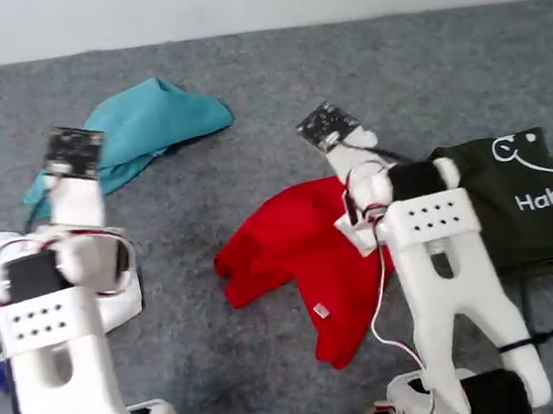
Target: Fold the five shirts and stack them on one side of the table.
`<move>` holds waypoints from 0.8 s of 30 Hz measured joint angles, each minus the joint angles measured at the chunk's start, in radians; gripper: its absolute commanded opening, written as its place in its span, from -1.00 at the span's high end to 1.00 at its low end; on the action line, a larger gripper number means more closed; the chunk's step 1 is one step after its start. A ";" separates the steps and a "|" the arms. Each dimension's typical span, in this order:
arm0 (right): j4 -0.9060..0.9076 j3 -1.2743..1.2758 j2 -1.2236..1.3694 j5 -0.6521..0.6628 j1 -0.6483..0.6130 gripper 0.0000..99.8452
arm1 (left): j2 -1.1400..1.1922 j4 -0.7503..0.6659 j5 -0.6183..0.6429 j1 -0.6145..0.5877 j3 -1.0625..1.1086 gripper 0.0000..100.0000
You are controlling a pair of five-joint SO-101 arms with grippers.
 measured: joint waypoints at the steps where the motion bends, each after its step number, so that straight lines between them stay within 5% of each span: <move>1: 0.040 -0.035 0.000 0.002 0.008 0.30 | 0.000 -0.031 0.002 0.031 0.029 0.75; 11: 0.364 -0.331 -0.130 0.002 0.061 0.30 | 0.189 -0.341 0.084 0.133 0.226 0.59; 19: 0.365 -0.338 -0.175 0.002 0.158 0.30 | 0.640 -0.272 0.091 0.176 -0.061 0.59; 24: 0.365 -0.338 -0.175 0.000 0.193 0.30 | 0.723 -0.187 0.095 0.241 -0.163 0.59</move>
